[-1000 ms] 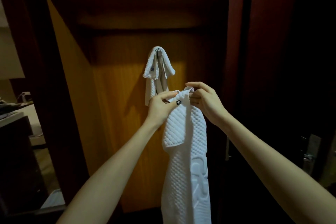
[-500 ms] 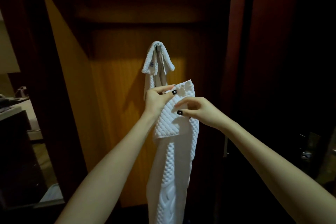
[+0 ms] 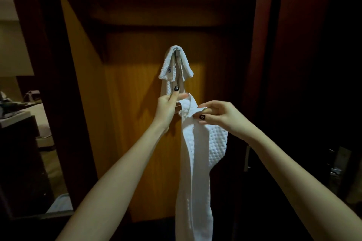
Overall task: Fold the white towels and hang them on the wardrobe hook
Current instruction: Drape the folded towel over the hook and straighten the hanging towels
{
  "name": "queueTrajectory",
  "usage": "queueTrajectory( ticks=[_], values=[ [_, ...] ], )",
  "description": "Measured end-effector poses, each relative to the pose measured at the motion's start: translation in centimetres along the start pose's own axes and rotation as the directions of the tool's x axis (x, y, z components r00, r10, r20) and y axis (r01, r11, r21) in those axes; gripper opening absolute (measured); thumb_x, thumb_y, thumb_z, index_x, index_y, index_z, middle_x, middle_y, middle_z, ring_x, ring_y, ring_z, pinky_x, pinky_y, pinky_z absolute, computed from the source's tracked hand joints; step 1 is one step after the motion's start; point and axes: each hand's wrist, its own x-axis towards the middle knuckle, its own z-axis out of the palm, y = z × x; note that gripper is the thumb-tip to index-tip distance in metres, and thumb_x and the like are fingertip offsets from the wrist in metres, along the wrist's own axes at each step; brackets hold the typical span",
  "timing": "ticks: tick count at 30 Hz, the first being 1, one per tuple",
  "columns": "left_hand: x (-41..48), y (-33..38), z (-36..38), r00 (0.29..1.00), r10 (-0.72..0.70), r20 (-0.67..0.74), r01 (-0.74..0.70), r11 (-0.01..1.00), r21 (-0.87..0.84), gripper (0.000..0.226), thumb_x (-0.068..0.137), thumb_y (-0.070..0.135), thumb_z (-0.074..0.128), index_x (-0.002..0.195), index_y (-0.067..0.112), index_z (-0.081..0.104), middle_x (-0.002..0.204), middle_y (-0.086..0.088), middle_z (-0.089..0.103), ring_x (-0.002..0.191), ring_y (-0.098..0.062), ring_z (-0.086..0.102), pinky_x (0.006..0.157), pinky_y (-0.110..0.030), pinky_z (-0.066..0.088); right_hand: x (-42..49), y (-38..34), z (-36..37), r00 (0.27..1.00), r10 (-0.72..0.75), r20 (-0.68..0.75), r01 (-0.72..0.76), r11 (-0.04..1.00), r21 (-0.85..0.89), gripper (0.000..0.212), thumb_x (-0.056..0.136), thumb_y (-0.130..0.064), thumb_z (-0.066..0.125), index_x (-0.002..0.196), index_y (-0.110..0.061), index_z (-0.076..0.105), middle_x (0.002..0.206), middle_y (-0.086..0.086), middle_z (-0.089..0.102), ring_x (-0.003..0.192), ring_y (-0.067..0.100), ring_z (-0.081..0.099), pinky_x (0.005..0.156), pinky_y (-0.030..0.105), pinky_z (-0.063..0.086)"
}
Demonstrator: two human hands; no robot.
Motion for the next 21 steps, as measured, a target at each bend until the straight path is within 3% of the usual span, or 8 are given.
queueTrajectory(
  ticks=[2, 6, 8, 10, 12, 15, 19, 21],
  values=[
    [-0.3, 0.3, -0.1, 0.999, 0.000, 0.045, 0.000, 1.000, 0.010, 0.040, 0.100, 0.040, 0.043, 0.082, 0.024, 0.075, 0.096, 0.011, 0.073, 0.099, -0.002, 0.065, 0.074, -0.020, 0.050, 0.1, -0.4, 0.0, 0.993, -0.029, -0.119, 0.016, 0.993, -0.115, 0.017, 0.086, -0.006, 0.070, 0.101, 0.002, 0.066, 0.083, 0.014, 0.075, 0.077, 0.020, 0.074, 0.068, 0.022, 0.057],
    [-0.7, 1.2, -0.6, 0.985, 0.024, 0.169, -0.035, 0.997, 0.062, 0.048, 0.090, 0.053, 0.044, 0.090, 0.016, 0.075, 0.099, 0.006, 0.073, 0.102, -0.001, 0.064, 0.092, -0.028, 0.048, 0.1, -1.1, 0.5, 0.960, -0.171, -0.222, 0.070, 0.913, -0.403, 0.025, 0.088, -0.025, 0.069, 0.074, -0.004, 0.068, 0.056, 0.004, 0.068, 0.050, 0.011, 0.065, 0.049, 0.017, 0.046],
    [-1.1, 1.9, -0.7, 0.971, 0.043, 0.234, -0.067, 0.993, 0.098, 0.051, 0.084, 0.058, 0.043, 0.091, 0.019, 0.075, 0.097, 0.009, 0.074, 0.098, 0.003, 0.064, 0.090, -0.026, 0.046, 0.3, -1.4, 0.7, 0.934, -0.261, -0.245, 0.088, 0.830, -0.551, 0.031, 0.088, -0.029, 0.069, 0.070, -0.003, 0.066, 0.053, 0.006, 0.062, 0.047, 0.012, 0.056, 0.046, 0.026, 0.041],
    [-1.6, 2.5, -0.6, 0.958, 0.061, 0.279, -0.087, 0.993, 0.083, 0.046, 0.082, 0.057, 0.048, 0.091, 0.021, 0.075, 0.097, 0.004, 0.075, 0.089, 0.003, 0.066, 0.082, -0.020, 0.045, 0.6, -1.8, 1.0, 0.907, -0.322, -0.272, 0.078, 0.763, -0.642, 0.034, 0.088, -0.029, 0.069, 0.072, 0.000, 0.065, 0.062, 0.014, 0.060, 0.056, 0.025, 0.053, 0.052, 0.038, 0.041],
    [-2.2, 3.0, -0.8, 0.947, 0.097, 0.306, -0.124, 0.990, 0.070, 0.039, 0.081, 0.051, 0.055, 0.094, 0.020, 0.075, 0.099, -0.007, 0.074, 0.071, 0.005, 0.063, 0.068, -0.010, 0.043, 0.9, -2.2, 1.4, 0.894, -0.357, -0.272, 0.094, 0.741, -0.665, 0.035, 0.088, -0.028, 0.069, 0.073, 0.003, 0.063, 0.074, 0.016, 0.057, 0.067, 0.031, 0.052, 0.059, 0.042, 0.042],
    [-2.7, 3.3, -1.1, 0.931, 0.096, 0.351, -0.123, 0.991, 0.058, 0.033, 0.077, 0.041, 0.069, 0.102, 0.020, 0.074, 0.101, 0.005, 0.074, 0.096, 0.000, 0.065, 0.083, -0.016, 0.049, 1.0, -2.6, 2.2, 0.898, -0.377, -0.229, 0.136, 0.731, -0.669, 0.032, 0.092, -0.023, 0.063, 0.072, 0.000, 0.054, 0.086, 0.013, 0.050, 0.072, 0.025, 0.047, 0.063, 0.038, 0.040],
    [-3.1, 2.6, -1.0, 0.931, 0.102, 0.350, -0.123, 0.992, 0.037, 0.026, 0.077, 0.015, 0.078, 0.099, 0.028, 0.071, 0.086, 0.018, 0.071, 0.069, -0.001, 0.057, 0.069, -0.014, 0.048, 1.2, -2.3, 2.3, 0.918, -0.340, -0.204, 0.136, 0.753, -0.644, 0.031, 0.096, -0.018, 0.056, 0.074, 0.002, 0.048, 0.068, 0.009, 0.047, 0.060, 0.017, 0.037, 0.056, 0.034, 0.030],
    [-3.2, 2.2, -1.1, 0.940, 0.094, 0.327, -0.113, 0.993, 0.042, 0.033, 0.076, 0.009, 0.078, 0.099, 0.031, 0.068, 0.090, 0.018, 0.071, 0.079, 0.003, 0.063, 0.072, -0.012, 0.048, 1.3, -2.0, 2.4, 0.918, -0.338, -0.208, 0.149, 0.779, -0.608, 0.034, 0.097, -0.019, 0.056, 0.074, 0.005, 0.048, 0.062, 0.007, 0.044, 0.056, 0.014, 0.033, 0.053, 0.031, 0.025]
  ],
)
